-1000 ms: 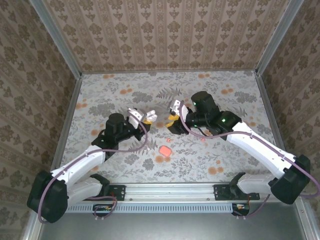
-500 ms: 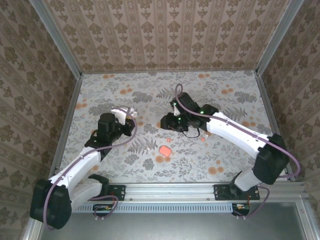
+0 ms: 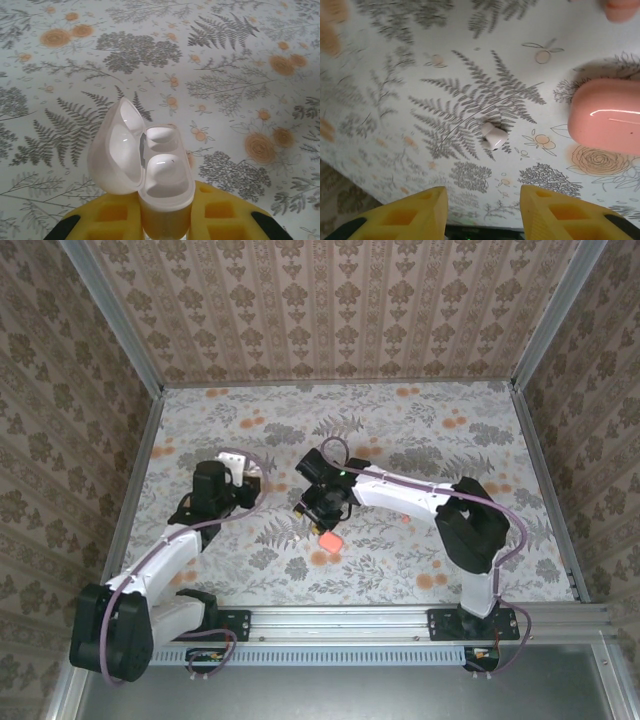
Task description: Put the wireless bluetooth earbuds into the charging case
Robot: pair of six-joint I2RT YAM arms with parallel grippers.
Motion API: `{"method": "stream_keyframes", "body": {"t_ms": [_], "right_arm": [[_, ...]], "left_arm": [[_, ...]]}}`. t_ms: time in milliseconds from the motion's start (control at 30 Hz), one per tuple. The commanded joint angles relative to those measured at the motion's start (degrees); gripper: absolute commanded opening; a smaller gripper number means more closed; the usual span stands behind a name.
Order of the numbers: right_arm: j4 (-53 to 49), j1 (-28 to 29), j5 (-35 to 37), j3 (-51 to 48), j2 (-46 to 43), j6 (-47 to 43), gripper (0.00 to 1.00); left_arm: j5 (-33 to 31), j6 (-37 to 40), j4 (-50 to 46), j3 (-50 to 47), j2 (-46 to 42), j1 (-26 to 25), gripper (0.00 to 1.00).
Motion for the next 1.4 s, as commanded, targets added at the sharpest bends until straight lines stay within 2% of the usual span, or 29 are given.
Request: {"method": "stream_keyframes", "body": {"t_ms": [0,233,467,1067,1367], "right_arm": [[-0.5,1.1,0.8,1.2,2.7,11.8,0.43],[-3.0,2.8,1.5,5.5,7.5,17.5,0.44],[-3.5,3.8,0.1,7.9,11.2,20.9,0.44],[-4.5,3.3,-0.5,10.0,15.4,21.3,0.43],[-7.0,2.7,0.2,12.3,16.9,19.1,0.35]], "left_arm": [[1.9,0.1,-1.5,2.0,0.4,2.5,0.12],[2.7,-0.2,-1.6,1.9,0.0,5.3,0.12],[2.0,0.2,-2.0,1.7,-0.8,5.4,0.12],[2.2,0.4,-2.0,1.7,-0.8,5.3,0.12],[2.5,0.6,-2.4,2.0,-0.3,5.4,0.12]]}}
